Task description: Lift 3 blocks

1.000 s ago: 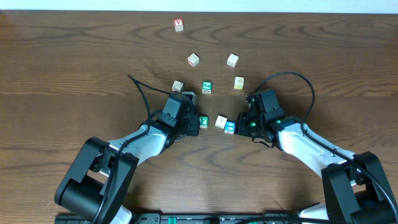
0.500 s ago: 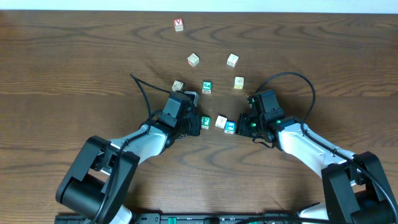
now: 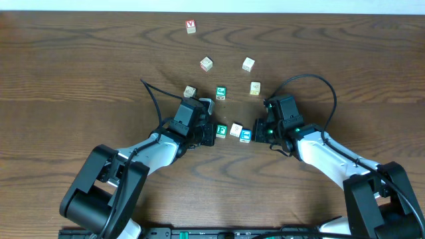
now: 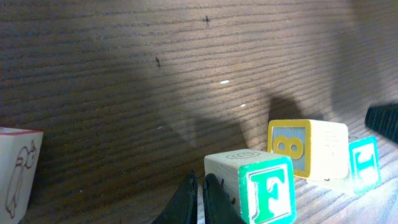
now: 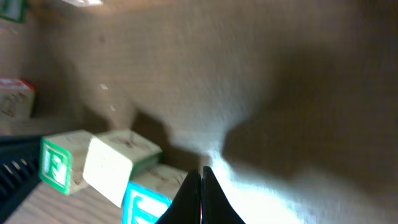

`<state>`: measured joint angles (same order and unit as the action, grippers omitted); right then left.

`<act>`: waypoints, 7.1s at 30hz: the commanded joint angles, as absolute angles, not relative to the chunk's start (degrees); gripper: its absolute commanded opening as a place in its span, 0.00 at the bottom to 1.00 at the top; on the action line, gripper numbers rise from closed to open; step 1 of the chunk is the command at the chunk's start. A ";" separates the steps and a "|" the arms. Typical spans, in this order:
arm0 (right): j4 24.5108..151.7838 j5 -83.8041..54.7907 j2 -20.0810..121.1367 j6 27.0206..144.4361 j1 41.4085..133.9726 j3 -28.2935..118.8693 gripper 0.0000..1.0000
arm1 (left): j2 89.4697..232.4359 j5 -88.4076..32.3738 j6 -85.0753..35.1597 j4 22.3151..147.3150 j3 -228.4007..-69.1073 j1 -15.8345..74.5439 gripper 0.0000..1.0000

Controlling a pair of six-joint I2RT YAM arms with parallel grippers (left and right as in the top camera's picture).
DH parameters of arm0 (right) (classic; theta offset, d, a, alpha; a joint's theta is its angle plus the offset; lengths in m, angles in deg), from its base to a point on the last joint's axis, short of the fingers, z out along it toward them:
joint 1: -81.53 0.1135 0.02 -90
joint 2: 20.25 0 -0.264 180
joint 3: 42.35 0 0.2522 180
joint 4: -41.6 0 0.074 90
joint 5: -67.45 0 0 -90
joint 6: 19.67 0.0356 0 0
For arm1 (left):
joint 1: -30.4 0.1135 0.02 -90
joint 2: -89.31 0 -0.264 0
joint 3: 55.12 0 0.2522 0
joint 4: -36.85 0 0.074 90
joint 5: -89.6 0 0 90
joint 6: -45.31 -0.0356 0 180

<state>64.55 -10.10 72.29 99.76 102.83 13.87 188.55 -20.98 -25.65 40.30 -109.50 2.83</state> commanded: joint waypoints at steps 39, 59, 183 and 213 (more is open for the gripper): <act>45.47 1.11 84.02 98.38 103.37 15.38 0.01 | 189.27 -21.35 -26.61 40.65 -109.72 2.68 0.07; 49.62 4.94 84.02 95.52 104.14 17.80 0.01 | 189.27 -20.72 -26.61 40.67 -109.72 2.68 0.07; 71.83 1.68 80.48 93.36 101.32 18.52 0.01 | 189.27 -26.79 -32.23 44.30 -109.72 2.66 0.07; 86.89 -1.14 80.48 90.43 103.39 18.55 0.01 | 189.27 -26.31 -32.20 45.42 -109.72 2.68 0.07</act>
<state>86.43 2.90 79.17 91.50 102.37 19.75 188.55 -26.81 -31.26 44.59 -109.50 2.90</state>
